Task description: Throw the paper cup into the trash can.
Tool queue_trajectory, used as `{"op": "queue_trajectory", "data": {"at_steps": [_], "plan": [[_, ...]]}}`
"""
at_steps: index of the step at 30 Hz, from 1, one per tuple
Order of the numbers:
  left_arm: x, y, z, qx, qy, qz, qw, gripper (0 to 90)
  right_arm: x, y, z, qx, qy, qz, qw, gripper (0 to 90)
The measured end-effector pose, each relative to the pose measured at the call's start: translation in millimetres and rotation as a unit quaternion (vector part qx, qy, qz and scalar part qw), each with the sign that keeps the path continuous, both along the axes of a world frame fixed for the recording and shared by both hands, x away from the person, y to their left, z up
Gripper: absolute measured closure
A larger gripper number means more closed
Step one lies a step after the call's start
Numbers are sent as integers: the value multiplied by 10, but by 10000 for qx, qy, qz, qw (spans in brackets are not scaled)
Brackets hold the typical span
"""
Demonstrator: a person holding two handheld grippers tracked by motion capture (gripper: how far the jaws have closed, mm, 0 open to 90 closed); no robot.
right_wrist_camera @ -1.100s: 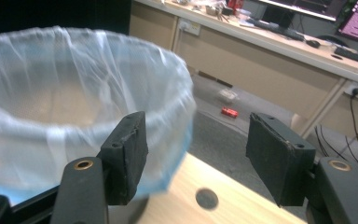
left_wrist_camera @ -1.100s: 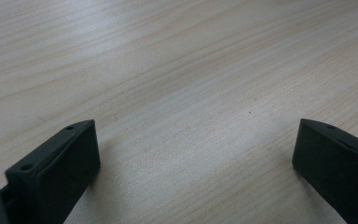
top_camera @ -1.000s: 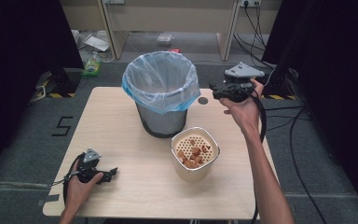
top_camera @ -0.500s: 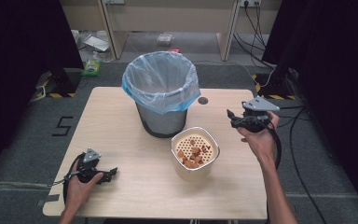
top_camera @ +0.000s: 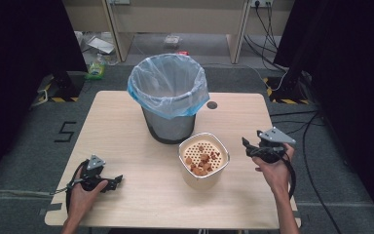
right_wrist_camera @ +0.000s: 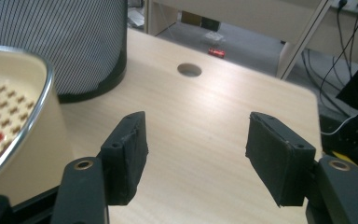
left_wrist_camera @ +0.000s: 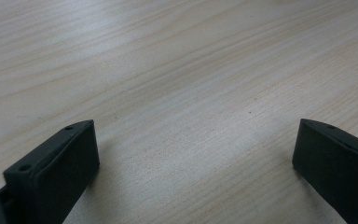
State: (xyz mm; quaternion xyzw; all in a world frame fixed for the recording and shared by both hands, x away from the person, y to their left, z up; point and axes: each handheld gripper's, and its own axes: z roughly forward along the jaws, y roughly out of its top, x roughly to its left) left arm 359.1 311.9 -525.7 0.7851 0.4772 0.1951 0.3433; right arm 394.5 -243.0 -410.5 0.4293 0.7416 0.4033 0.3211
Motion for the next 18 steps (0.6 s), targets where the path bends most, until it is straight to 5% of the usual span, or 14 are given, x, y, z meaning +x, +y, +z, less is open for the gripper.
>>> {"op": "queue_trajectory", "data": {"at_steps": [18], "plan": [[-1, 0, 0, -4, -1, -4, 10000, 0, -217, 27, -674, -281, 911, 77, 9954, 378]]}}
